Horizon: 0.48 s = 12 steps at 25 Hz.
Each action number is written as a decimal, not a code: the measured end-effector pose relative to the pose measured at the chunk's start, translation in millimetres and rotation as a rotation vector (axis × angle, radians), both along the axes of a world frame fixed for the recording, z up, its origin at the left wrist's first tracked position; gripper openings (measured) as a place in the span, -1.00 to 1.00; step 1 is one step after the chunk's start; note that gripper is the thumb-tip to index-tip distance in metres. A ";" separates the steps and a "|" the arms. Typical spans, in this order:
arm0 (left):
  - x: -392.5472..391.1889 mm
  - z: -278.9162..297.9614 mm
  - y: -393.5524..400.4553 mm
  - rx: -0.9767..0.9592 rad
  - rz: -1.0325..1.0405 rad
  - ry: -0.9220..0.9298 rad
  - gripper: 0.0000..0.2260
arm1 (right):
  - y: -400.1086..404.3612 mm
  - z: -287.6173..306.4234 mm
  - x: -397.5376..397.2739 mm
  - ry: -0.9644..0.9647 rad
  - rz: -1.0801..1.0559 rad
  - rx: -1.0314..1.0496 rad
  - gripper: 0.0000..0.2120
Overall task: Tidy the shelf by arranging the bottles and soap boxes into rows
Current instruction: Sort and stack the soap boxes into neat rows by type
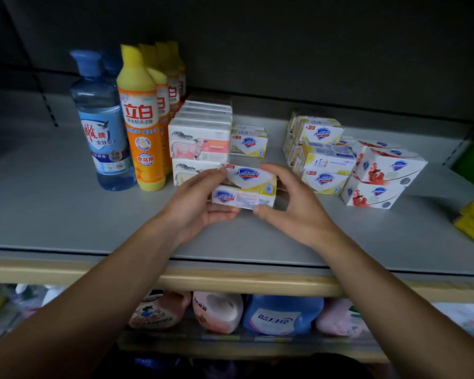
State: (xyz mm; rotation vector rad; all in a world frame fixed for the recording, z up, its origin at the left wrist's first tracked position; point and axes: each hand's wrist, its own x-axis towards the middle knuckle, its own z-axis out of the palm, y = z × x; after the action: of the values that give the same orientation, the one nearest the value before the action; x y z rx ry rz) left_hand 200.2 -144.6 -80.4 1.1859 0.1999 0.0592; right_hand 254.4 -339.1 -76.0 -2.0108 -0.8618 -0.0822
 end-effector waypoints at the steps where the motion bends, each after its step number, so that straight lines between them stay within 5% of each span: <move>1: -0.5 -0.1 1.4 0.010 -0.026 0.007 -0.75 | 1.0 -2.4 0.2 0.093 -0.019 0.078 -0.45; 3: -1.0 -1.2 1.8 0.061 -0.045 0.008 -0.65 | 3.2 -5.3 2.5 0.265 -0.096 0.198 -0.62; 7: 2.6 -2.8 -3.6 0.228 0.019 0.071 -0.48 | 6.5 -8.3 1.8 0.540 -0.193 0.275 -0.37; 11: 4.6 -4.0 -5.0 0.180 0.028 0.068 -0.52 | 7.9 -11.3 0.0 0.531 -0.144 0.397 -0.82; 12: 4.7 -4.0 -4.4 0.135 0.032 0.059 -0.54 | 6.8 -11.7 -0.8 0.438 -0.099 0.394 -0.80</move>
State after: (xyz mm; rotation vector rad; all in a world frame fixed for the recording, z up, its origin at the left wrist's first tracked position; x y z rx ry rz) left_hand 204.9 -149.0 -84.4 1.3198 0.2701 0.0668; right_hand 253.6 -332.3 -87.7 -1.6125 -0.4264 0.1220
